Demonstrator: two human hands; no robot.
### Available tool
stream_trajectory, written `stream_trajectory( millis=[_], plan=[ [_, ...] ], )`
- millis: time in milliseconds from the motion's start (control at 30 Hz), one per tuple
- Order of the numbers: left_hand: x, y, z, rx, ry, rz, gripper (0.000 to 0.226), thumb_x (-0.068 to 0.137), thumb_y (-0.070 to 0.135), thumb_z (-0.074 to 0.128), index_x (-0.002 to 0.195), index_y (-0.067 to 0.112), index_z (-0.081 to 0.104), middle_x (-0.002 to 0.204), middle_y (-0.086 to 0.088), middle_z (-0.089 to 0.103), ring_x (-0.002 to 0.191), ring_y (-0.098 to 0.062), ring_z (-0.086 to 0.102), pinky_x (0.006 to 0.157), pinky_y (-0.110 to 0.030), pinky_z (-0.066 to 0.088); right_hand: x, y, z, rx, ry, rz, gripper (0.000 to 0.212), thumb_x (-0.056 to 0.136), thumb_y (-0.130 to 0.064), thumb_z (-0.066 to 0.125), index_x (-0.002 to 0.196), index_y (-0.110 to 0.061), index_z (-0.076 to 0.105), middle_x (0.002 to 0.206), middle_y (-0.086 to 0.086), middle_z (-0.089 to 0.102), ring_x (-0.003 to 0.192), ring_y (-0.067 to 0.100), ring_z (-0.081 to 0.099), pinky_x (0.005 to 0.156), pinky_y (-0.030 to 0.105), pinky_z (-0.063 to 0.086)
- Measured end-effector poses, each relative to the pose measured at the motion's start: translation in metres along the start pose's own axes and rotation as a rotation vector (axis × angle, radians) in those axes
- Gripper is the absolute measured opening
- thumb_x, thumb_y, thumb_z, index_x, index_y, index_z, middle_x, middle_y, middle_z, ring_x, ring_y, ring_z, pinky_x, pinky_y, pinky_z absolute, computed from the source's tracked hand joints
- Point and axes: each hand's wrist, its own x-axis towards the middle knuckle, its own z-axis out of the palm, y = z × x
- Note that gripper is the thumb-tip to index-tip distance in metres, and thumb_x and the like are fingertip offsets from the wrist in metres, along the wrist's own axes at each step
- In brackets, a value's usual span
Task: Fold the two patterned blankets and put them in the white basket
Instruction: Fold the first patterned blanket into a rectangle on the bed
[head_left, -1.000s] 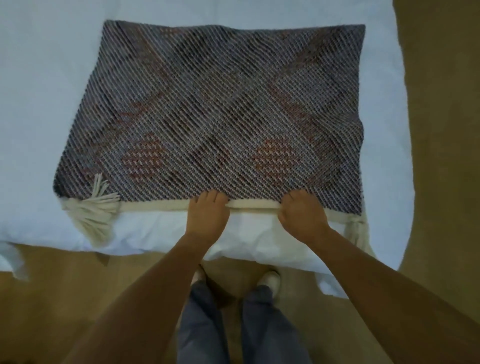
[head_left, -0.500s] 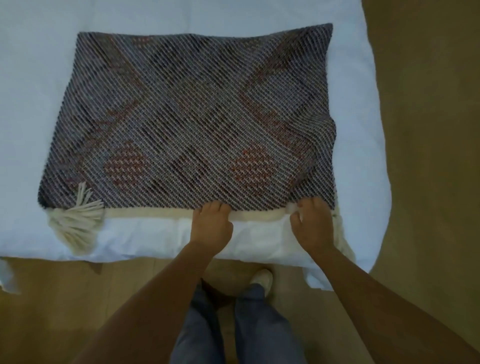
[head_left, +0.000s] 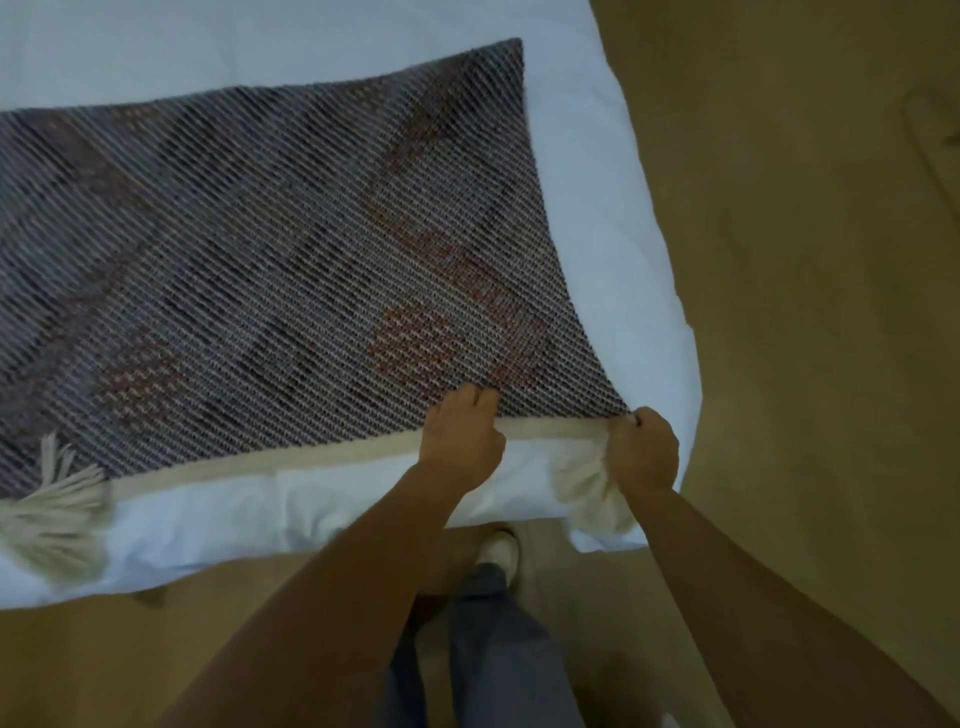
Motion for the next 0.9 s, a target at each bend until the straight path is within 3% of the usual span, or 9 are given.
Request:
stream_trajectory(
  millis=[100,167,333,433,533,900],
  plan=[
    [0.003,0.002,0.003,0.081,-0.097,0.011,0.044,0.087,0.027,0.049,0.130,0.019,0.042,0.127,-0.009,0.043,0.116,-0.028,0.040,0.095,-0.039,0.034,0.000,-0.001,0.002,-0.114,-0.205,0.020,0.022,0.088,-0.013,0.042,0.065,-0.012,0.042,0.073,0.006,0.050,0.080,0.028,0.050,0.068,0.035,0.039],
    [0.007,0.002,0.002,0.112,-0.134,0.019,0.044,0.086,0.029,0.050,0.129,0.019,0.043,0.126,-0.009,0.043,0.116,-0.028,0.040,0.096,-0.040,0.035,-0.002,-0.005,0.005,-0.190,-0.232,-0.015,0.013,0.086,-0.015,0.045,0.090,-0.005,0.053,0.097,0.016,0.057,0.096,0.034,0.054,0.082,0.043,0.045],
    [0.026,-0.002,-0.023,0.054,-0.064,0.049,0.035,0.089,0.024,0.046,0.123,0.014,0.050,0.120,-0.009,0.053,0.111,-0.027,0.049,0.091,-0.037,0.040,-0.004,-0.021,0.005,-0.210,-0.121,-0.155,0.045,0.078,-0.020,0.060,0.119,-0.007,0.049,0.118,0.013,0.051,0.109,0.032,0.046,0.090,0.043,0.039],
    [0.047,-0.005,-0.053,0.028,0.008,0.045,0.031,0.091,0.023,0.044,0.118,0.011,0.052,0.115,-0.011,0.055,0.106,-0.028,0.051,0.088,-0.038,0.043,0.000,-0.044,0.006,-0.188,-0.113,-0.263,0.046,0.080,-0.021,0.058,0.122,-0.006,0.047,0.121,0.015,0.051,0.112,0.032,0.045,0.093,0.043,0.039],
    [0.073,-0.012,-0.086,0.042,0.034,0.050,0.034,0.094,0.024,0.041,0.125,0.012,0.049,0.119,-0.011,0.052,0.110,-0.030,0.050,0.091,-0.040,0.043,0.007,-0.078,0.011,-0.165,-0.128,-0.307,0.042,0.084,-0.023,0.056,0.120,-0.004,0.048,0.120,0.017,0.051,0.111,0.032,0.046,0.092,0.043,0.040],
    [0.197,-0.031,-0.183,0.190,0.074,0.113,0.029,0.098,0.022,0.036,0.117,0.008,0.052,0.118,-0.012,0.055,0.102,-0.031,0.054,0.084,-0.043,0.045,0.046,-0.155,0.044,-0.193,-0.178,-0.120,0.044,0.085,-0.035,0.055,0.117,-0.006,0.046,0.117,0.015,0.051,0.109,0.033,0.049,0.093,0.044,0.042]
  ],
)
